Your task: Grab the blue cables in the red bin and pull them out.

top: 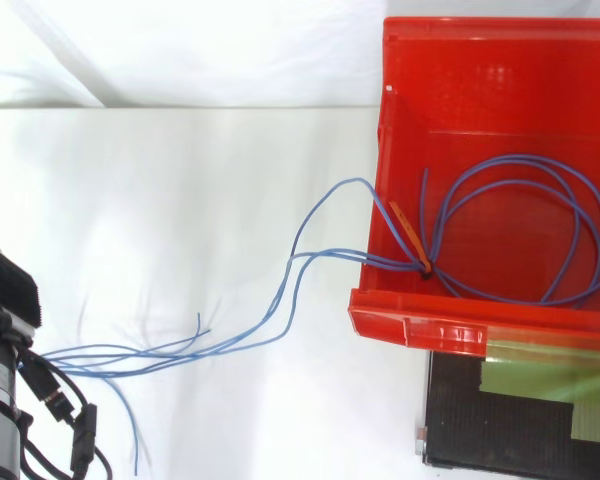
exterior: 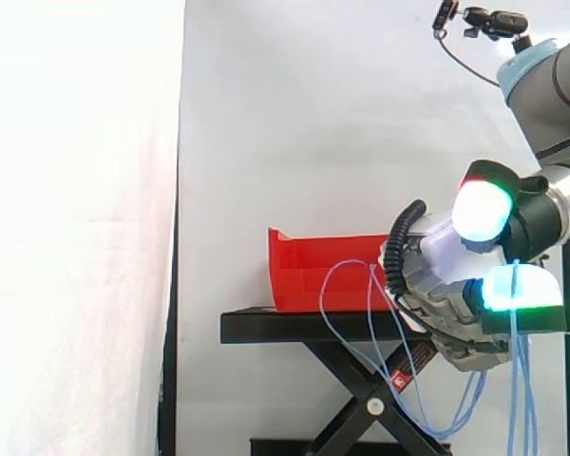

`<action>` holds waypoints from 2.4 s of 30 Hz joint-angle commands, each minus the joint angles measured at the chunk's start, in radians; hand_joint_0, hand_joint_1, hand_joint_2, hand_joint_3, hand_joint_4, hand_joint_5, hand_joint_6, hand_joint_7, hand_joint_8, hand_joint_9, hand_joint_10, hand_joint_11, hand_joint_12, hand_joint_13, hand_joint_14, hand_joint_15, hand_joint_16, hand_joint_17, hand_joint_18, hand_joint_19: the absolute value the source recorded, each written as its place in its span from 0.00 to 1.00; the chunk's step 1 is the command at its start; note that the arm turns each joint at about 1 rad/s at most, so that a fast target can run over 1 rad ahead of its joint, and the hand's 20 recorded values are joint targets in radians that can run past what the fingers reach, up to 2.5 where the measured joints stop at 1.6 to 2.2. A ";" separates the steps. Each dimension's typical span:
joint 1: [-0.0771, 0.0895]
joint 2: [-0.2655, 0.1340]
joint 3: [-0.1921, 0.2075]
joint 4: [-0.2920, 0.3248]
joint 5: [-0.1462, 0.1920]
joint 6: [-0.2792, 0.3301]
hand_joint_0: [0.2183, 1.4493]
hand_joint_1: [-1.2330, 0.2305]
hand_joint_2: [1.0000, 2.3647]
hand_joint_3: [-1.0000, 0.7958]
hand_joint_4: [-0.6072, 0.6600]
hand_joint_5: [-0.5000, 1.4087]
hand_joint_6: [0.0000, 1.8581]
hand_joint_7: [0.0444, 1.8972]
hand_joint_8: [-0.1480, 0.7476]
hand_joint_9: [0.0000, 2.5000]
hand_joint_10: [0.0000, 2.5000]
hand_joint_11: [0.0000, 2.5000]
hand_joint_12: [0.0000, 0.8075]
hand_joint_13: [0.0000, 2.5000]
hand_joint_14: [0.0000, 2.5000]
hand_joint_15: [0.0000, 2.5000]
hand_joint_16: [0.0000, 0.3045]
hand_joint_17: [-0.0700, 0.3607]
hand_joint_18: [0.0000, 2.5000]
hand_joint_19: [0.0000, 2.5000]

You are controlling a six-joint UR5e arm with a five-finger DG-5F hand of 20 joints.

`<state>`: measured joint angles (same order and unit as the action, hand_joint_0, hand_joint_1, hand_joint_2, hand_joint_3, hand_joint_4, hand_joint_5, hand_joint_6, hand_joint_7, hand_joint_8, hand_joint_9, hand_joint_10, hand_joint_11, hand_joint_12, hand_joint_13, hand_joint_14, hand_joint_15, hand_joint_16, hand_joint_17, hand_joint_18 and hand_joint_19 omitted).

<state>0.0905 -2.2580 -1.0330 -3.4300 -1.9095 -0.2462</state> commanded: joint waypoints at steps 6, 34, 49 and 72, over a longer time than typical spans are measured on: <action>0.000 0.000 -0.001 0.000 0.000 0.000 0.24 0.32 0.00 0.00 0.71 0.74 0.19 0.33 0.56 0.53 0.00 0.58 0.55 0.56 0.19 0.59 0.24 0.55 0.50 0.47; 0.005 0.000 0.001 0.003 0.001 0.000 0.28 0.19 0.00 0.00 0.71 0.73 0.20 0.32 0.53 0.52 0.00 0.59 0.52 0.57 0.12 0.64 0.22 0.51 0.47 0.48; 0.006 0.000 -0.001 0.003 0.001 -0.003 0.44 0.21 0.00 0.00 0.67 0.75 0.17 0.36 0.45 0.51 0.00 0.61 0.43 0.58 0.03 0.71 0.16 0.42 0.44 0.50; 0.006 0.000 0.001 0.003 0.000 -0.003 0.43 0.24 0.00 0.00 0.68 0.76 0.18 0.35 0.45 0.52 0.00 0.62 0.43 0.59 0.02 0.71 0.16 0.42 0.44 0.50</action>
<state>0.0966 -2.2580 -1.0336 -3.4269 -1.9098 -0.2492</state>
